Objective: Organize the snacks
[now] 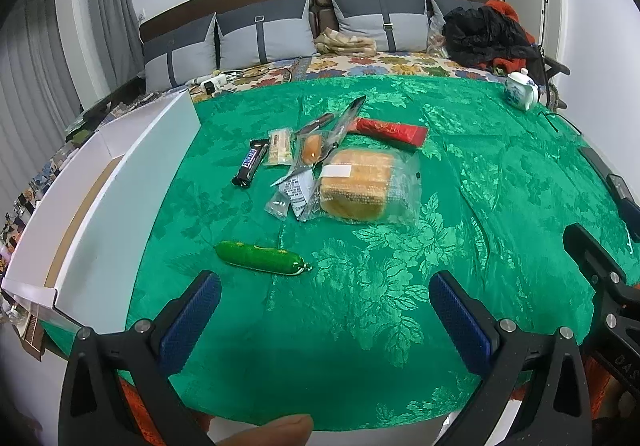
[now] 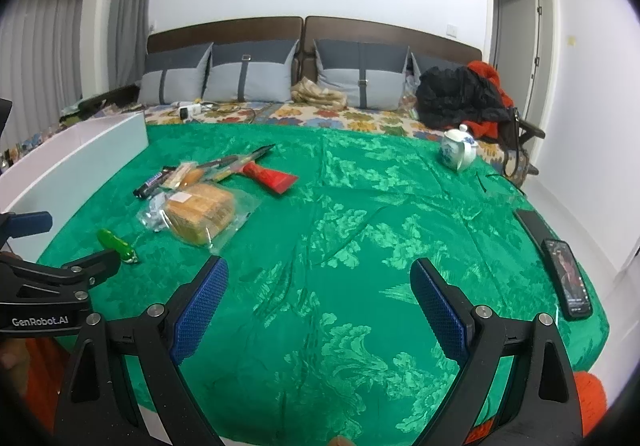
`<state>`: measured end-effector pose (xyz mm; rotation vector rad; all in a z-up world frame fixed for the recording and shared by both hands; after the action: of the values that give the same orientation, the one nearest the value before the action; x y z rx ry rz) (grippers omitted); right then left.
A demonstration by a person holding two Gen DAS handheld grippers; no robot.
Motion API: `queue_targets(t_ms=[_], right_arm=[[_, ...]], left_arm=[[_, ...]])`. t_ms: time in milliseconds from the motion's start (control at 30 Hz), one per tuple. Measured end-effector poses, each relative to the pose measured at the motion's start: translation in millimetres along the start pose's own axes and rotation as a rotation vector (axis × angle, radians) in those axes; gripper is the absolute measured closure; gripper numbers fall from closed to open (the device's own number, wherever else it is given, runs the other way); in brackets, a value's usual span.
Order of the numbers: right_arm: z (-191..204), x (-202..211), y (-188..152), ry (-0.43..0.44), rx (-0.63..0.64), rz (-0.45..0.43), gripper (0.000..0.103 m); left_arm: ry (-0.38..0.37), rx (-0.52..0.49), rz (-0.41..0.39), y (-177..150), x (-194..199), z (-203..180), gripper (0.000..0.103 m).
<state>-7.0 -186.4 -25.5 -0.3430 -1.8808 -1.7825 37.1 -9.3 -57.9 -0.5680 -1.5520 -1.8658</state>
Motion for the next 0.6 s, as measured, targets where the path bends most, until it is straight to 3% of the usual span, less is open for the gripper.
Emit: queue_targets(t_ms=[300, 600], right_arm=[[3.1, -30.1, -23.8, 0.025, 0.030, 0.115, 0.009], [8.4, -68.0, -50.6, 0.102, 0.043, 0.235, 0.009]], left_arm=[[-0.012, -0.001, 0.144, -30.1, -49.7, 0.3, 0.000], [0.008, -0.028, 0.211, -51.1, -78.1, -8.9, 0.000]])
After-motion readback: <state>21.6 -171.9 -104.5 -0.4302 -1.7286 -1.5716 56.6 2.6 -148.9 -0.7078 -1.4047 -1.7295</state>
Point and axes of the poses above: each gripper's, at about its wrist camera, not at the fingertips, and x roughly against the way its jaws point, z to its left, y to its top, the point moved 4 cm from there along -x, roughly the way its jaws point, and after that the axes turned 10 degrees about y, right-handed, at the moved point
